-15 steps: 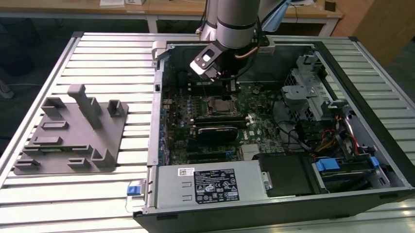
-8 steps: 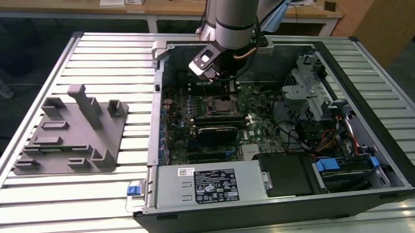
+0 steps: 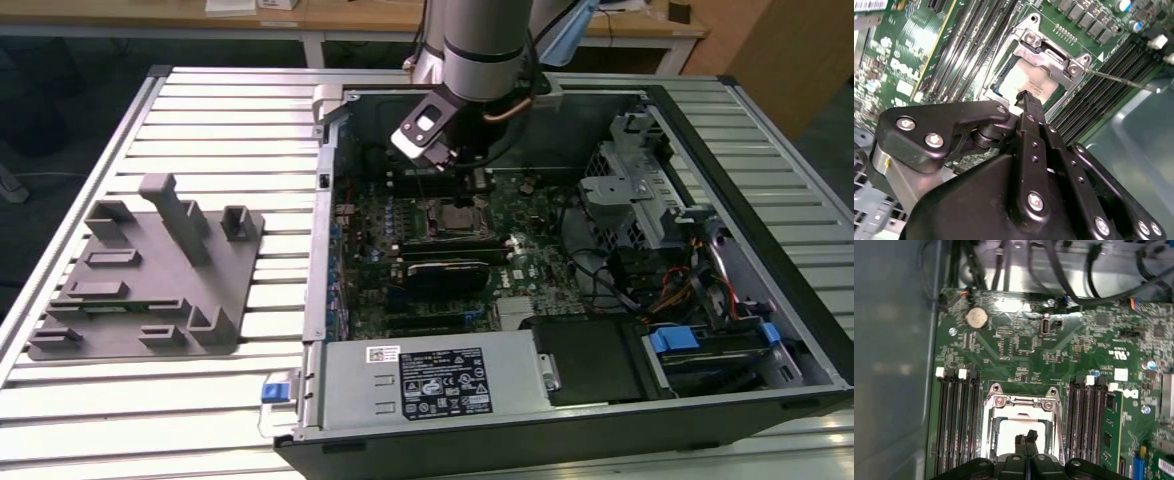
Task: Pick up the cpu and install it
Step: 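Close the cpu cover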
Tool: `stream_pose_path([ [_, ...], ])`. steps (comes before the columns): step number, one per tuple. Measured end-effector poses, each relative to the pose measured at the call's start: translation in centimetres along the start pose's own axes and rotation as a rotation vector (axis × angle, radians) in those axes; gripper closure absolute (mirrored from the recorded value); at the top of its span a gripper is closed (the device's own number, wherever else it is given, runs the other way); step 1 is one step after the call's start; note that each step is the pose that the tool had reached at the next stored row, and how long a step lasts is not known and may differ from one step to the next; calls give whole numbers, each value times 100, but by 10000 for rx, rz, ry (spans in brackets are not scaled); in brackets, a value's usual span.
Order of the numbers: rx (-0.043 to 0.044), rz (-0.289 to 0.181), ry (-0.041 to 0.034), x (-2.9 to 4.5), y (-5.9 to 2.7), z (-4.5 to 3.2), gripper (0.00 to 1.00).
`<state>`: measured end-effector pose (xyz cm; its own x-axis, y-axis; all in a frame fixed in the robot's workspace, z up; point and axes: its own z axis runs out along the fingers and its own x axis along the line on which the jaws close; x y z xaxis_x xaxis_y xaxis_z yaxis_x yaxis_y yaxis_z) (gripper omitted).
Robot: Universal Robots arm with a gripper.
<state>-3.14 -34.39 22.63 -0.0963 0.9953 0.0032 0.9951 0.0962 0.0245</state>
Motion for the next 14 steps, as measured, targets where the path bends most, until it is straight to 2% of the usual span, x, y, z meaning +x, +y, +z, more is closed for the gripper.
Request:
stream_pose_path([
  [14,8,-2536,62,0,-1,6,89],
])
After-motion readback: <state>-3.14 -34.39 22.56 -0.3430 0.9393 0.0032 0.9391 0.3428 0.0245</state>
